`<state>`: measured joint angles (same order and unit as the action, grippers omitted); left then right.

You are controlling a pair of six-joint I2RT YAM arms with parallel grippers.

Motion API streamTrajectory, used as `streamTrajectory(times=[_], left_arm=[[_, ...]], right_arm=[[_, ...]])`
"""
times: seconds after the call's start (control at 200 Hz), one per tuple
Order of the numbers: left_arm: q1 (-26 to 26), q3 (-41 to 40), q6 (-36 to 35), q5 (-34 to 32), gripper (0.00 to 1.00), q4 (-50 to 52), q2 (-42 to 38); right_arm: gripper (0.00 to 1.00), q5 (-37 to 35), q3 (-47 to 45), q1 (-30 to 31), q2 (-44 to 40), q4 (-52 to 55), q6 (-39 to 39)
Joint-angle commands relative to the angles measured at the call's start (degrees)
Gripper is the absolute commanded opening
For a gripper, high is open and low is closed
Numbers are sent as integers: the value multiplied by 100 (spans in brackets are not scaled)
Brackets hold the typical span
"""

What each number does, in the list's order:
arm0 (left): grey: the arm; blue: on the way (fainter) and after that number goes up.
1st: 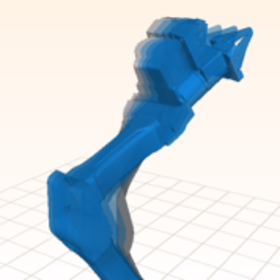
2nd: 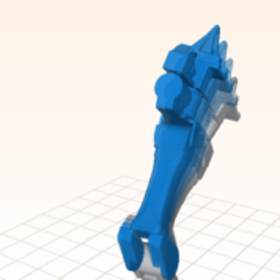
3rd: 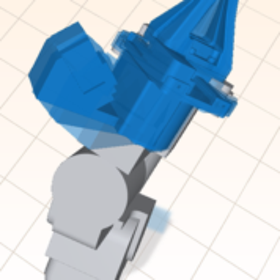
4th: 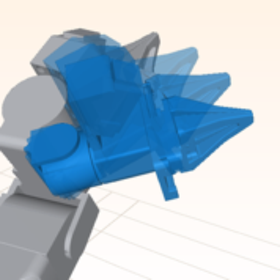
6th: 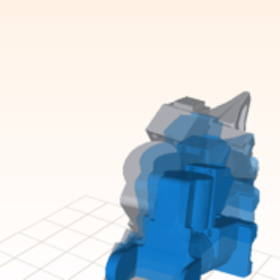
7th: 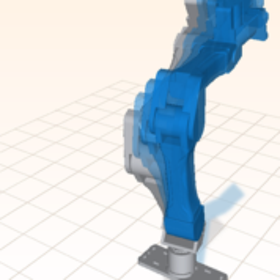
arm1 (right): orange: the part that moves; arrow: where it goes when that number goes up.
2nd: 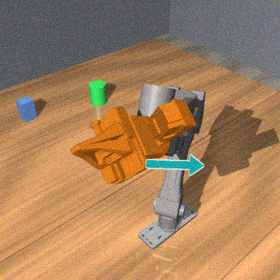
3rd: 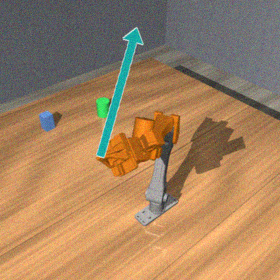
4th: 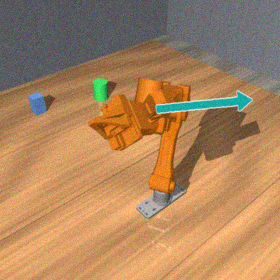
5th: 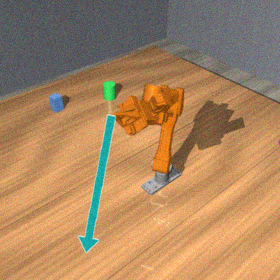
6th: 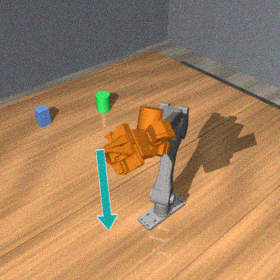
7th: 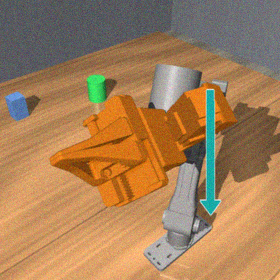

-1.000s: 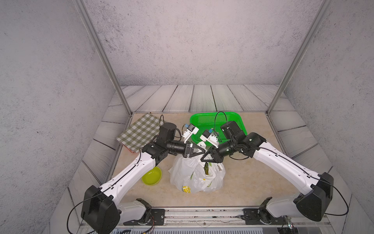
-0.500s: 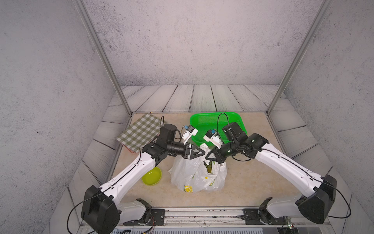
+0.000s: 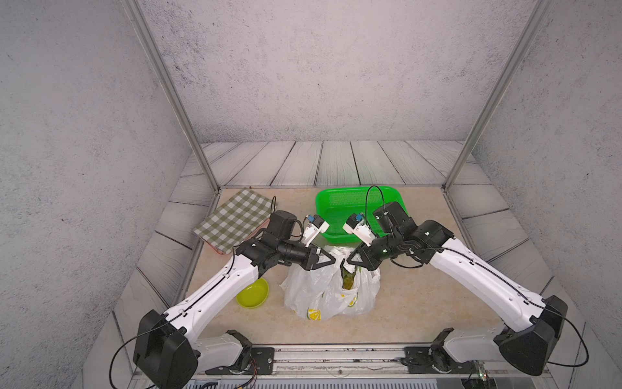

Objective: Place the pineapple into a plastic bag & tie a knot
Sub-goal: Cross the plastic bag at the center of the board.

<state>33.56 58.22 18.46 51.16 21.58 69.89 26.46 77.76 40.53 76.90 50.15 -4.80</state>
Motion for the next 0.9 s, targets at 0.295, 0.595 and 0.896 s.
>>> streamTrajectory(times=[0.295,0.595,0.896], left_arm=[[28,117,328,220,0,-507,-300],[36,-71,617,355,0,-847,-264],[110,-309,914,351,0,-1273,-274]], right_arm=[[15,-528,293,-25,-15,217,-40],[0,-591,56,-28,-109,-846,-722],[0,-254,-1054,-27,-407,-3364,-2182]])
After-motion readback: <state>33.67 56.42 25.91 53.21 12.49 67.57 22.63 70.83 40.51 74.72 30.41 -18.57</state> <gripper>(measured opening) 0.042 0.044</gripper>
